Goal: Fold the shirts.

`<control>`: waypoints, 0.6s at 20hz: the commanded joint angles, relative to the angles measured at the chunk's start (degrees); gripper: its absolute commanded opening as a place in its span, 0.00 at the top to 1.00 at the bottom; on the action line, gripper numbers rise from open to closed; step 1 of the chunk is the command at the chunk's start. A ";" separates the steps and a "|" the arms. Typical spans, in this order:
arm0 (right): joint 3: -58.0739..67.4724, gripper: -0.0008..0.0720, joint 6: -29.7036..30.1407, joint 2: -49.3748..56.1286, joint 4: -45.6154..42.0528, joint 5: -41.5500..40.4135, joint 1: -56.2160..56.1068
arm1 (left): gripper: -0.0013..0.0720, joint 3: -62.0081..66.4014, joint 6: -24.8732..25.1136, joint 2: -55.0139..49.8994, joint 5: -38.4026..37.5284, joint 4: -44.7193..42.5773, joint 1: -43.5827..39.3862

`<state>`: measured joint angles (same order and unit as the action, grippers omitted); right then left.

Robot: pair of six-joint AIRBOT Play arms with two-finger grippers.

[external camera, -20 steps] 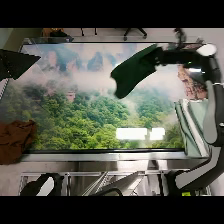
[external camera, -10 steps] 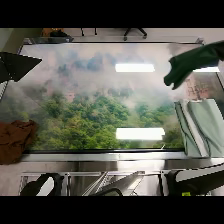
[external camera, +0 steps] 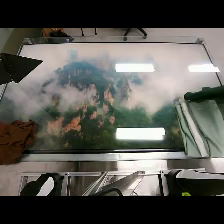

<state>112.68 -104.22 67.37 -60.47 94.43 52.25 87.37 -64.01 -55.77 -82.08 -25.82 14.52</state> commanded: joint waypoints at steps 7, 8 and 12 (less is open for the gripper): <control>-9.92 0.96 3.37 -8.22 -14.47 11.06 5.14 | 0.96 -0.02 2.05 -0.02 -3.85 0.02 0.04; -13.94 0.96 4.11 -9.18 -15.78 11.04 5.14 | 0.96 -0.02 2.05 -0.02 -3.80 0.04 0.04; -31.10 0.96 5.53 -12.15 -24.02 10.47 5.14 | 0.96 -0.02 2.08 -0.02 -4.15 0.02 0.04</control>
<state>92.14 -100.36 57.28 -78.15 104.62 57.30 87.37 -62.15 -55.77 -85.60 -25.78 14.52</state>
